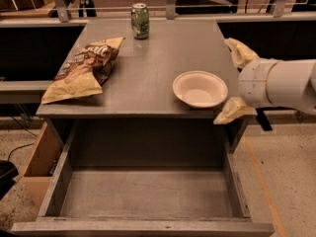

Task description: Move paper bowl near green can

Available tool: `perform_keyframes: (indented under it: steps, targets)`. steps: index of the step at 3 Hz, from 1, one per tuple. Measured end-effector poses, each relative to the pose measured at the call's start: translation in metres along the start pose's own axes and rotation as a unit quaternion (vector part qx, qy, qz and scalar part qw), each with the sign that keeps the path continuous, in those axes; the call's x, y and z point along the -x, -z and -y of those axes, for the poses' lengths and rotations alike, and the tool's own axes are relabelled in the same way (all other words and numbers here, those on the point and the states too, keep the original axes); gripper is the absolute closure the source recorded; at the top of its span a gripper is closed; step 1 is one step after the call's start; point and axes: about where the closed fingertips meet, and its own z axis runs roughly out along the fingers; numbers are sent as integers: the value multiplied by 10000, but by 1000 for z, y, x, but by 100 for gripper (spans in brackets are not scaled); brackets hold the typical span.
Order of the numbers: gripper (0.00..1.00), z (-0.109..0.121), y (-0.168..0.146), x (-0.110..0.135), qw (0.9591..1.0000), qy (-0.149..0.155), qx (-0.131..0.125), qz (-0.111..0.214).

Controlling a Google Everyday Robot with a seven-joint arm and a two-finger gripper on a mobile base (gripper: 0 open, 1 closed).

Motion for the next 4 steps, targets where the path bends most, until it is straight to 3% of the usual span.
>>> perform_keyframes:
  steps: [1, 3, 4]
  targets:
    - [0, -1, -20, 2, 9994, 95, -184, 279]
    - [0, -7, -36, 5, 9986, 144, -223, 455]
    - [18, -9, -39, 5, 9985, 120, -243, 485]
